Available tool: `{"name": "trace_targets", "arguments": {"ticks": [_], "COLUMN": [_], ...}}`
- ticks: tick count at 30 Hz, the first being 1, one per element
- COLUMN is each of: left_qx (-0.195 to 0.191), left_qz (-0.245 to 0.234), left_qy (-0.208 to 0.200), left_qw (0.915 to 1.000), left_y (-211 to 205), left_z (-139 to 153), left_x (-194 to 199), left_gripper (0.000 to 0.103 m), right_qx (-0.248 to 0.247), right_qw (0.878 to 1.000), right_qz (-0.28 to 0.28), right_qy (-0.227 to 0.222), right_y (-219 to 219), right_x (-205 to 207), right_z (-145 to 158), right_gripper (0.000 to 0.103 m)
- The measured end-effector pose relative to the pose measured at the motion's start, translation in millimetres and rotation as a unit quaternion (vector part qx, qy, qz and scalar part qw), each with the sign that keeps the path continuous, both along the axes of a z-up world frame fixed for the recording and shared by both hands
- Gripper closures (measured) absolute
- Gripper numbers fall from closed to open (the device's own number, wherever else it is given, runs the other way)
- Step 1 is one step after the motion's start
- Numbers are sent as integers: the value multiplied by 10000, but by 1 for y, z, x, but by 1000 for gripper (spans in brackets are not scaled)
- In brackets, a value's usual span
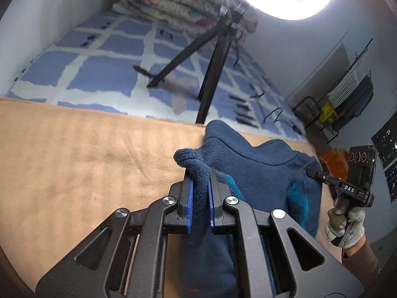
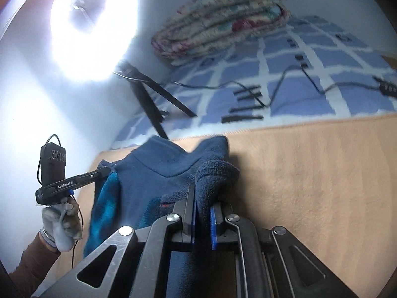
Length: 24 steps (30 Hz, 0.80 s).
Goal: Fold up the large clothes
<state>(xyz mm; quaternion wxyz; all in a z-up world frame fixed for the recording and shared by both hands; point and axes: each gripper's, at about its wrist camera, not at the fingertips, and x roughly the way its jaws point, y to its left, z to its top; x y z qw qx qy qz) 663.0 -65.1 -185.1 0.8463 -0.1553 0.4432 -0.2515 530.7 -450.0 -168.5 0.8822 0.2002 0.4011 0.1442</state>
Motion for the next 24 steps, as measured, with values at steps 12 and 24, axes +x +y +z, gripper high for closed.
{"name": "trace_targets", "arguments": {"ticks": [12,24], "left_qx": [-95,-42], "left_qz": [-85,-159], "left_qy": [-505,-508], "left_qw": [9986,9986], "left_y": [18,30], "left_z": [70,101], "left_x": [-98,-225], "left_gripper": [96,97], "right_qx": [-425,-399], "right_qw": [9980,9977], "right_qz": [120,57], "right_qy": [-462,-538], "right_y": [39,74], "right_x": [-78,-198], "right_z": [75,107], "right_gripper": [97,97]}}
